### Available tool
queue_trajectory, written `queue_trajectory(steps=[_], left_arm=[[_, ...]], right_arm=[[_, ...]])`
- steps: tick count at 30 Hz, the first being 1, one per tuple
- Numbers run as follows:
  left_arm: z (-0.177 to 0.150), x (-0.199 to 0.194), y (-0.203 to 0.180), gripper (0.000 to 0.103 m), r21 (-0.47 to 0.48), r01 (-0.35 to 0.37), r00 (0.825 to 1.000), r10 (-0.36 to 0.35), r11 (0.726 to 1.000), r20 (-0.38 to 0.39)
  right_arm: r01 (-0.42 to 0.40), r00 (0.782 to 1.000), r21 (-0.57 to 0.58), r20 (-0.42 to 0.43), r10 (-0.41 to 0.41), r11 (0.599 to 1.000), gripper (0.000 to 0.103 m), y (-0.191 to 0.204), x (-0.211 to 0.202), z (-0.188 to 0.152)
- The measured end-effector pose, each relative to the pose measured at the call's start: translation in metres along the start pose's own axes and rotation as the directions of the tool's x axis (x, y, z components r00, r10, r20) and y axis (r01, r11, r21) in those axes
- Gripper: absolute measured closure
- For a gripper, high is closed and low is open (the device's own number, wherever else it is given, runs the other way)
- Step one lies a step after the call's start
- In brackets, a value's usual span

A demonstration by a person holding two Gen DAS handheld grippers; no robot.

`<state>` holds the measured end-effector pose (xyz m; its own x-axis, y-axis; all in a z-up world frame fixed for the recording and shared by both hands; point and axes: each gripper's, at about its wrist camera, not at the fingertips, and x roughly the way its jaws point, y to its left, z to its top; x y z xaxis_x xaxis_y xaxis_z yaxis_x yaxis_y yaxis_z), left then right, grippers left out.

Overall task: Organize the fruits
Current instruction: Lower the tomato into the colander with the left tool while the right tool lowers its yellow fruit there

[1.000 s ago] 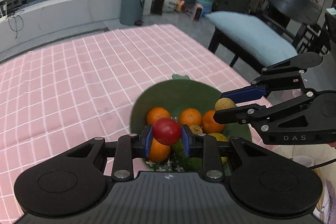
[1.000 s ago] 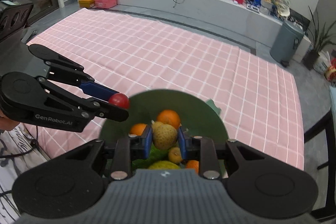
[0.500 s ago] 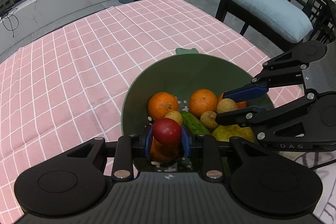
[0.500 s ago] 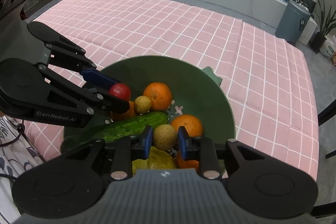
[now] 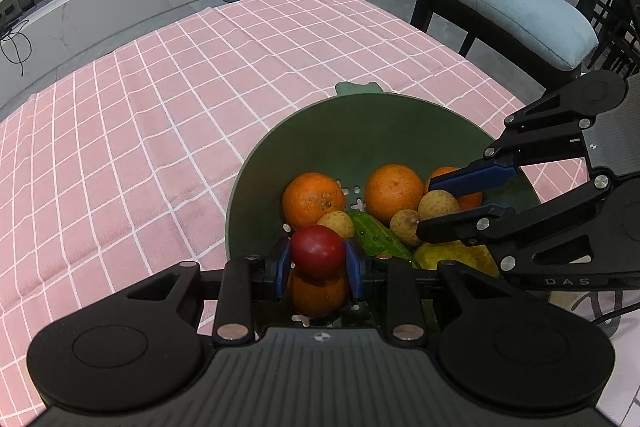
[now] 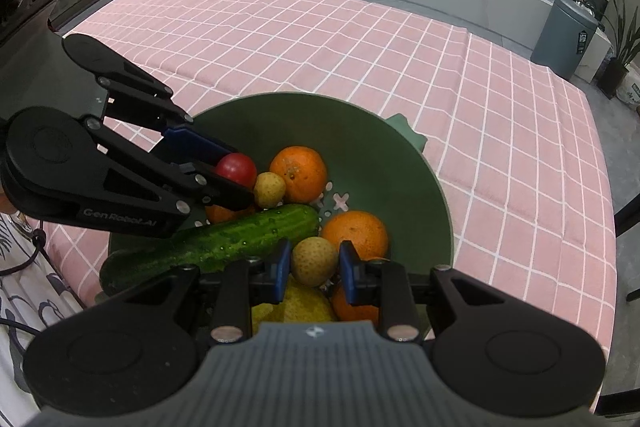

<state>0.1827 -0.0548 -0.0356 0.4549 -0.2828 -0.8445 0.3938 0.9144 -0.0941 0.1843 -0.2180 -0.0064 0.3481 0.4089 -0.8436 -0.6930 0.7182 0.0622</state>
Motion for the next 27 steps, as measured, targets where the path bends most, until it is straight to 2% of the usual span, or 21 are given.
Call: queue_trajectory(steps=[5, 11, 15, 22, 27], left_arm=[[-0.002, -0.002, 0.002, 0.071, -0.003, 0.006, 1.0, -0.006, 1.0, 0.011], [0.001, -0.011, 0.009, 0.07, -0.046, -0.01, 0.997, 0.014, 0.999, 0.071], [0.004, -0.009, 0.01, 0.07, -0.057, -0.006, 0.998, 0.01, 0.998, 0.062], [0.004, -0.007, 0.006, 0.064, -0.025, -0.049, 0.996, 0.051, 0.998, 0.076], [0.006, -0.002, -0.002, 0.063, 0.033, -0.09, 0.993, 0.087, 0.995, 0.077]], right_arm=[[0.0, 1.0, 0.001, 0.005, 0.0, 1.0, 0.081, 0.0, -0.002, 0.0], [0.003, 1.0, -0.008, 0.021, -0.003, 1.0, 0.081, 0.002, -0.007, 0.001], [0.007, 1.0, -0.015, 0.029, -0.007, 1.0, 0.081, 0.003, -0.008, 0.004], [0.016, 0.999, -0.027, 0.037, -0.015, 0.999, 0.081, 0.004, -0.002, 0.013], [0.02, 0.999, -0.037, 0.029, -0.019, 0.999, 0.081, 0.004, 0.005, 0.019]])
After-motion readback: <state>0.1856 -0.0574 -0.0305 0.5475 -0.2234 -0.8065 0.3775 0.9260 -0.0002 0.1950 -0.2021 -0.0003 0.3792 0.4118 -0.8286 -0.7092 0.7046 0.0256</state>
